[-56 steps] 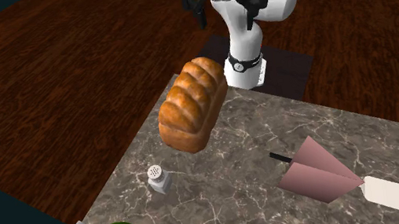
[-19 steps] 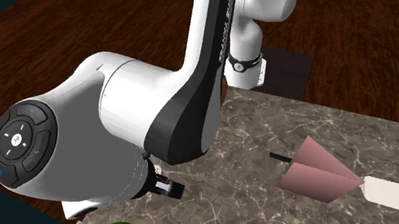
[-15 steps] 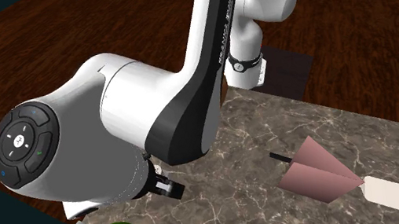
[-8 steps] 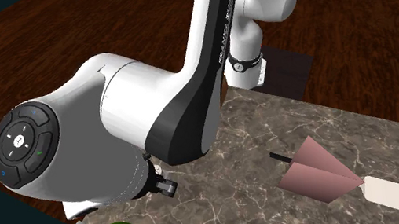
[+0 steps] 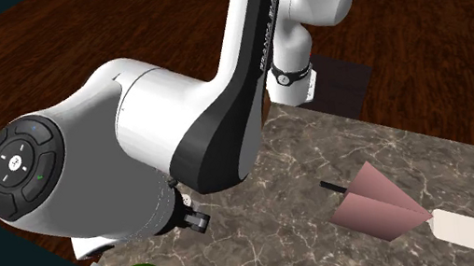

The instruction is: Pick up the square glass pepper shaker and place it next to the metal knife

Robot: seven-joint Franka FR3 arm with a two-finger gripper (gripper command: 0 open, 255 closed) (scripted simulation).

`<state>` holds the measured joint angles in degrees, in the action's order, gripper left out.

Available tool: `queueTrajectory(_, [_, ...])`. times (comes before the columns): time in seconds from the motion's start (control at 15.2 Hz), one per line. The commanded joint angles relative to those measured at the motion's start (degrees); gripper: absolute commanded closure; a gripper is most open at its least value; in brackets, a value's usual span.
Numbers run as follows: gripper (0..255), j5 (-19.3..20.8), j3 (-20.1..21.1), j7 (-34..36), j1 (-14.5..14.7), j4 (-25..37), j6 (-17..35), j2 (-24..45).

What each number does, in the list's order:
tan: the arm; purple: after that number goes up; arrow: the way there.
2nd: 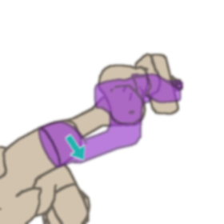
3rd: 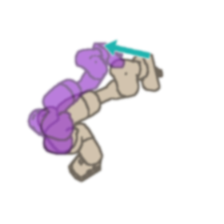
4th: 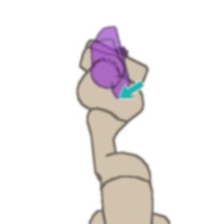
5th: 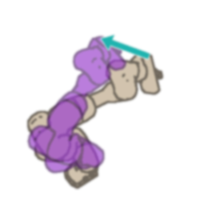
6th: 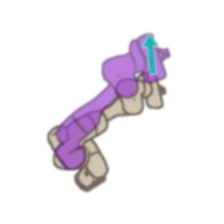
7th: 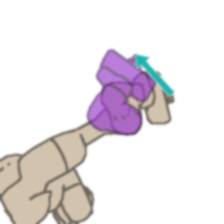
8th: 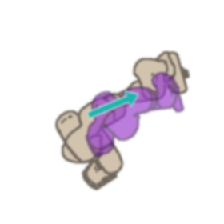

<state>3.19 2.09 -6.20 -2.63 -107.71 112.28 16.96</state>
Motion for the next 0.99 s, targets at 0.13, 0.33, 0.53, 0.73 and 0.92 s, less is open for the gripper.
queueTrajectory(0.13, [255, -0.1, 0.04, -0.11, 0.01, 1.27, -2.56, -1.29])
queueTrajectory(0.33, [255, -0.17, 0.06, -0.22, 0.01, 2.39, -4.59, -2.21])
queueTrajectory(0.53, [255, -0.24, 0.07, -0.32, 0.01, 3.62, -6.66, -3.04])
queueTrajectory(0.73, [255, -0.29, 0.09, -0.42, 0.01, 4.98, -8.75, -3.77])
queueTrajectory(0.92, [255, -0.34, 0.1, -0.52, 0.02, 6.47, -10.86, -4.4])
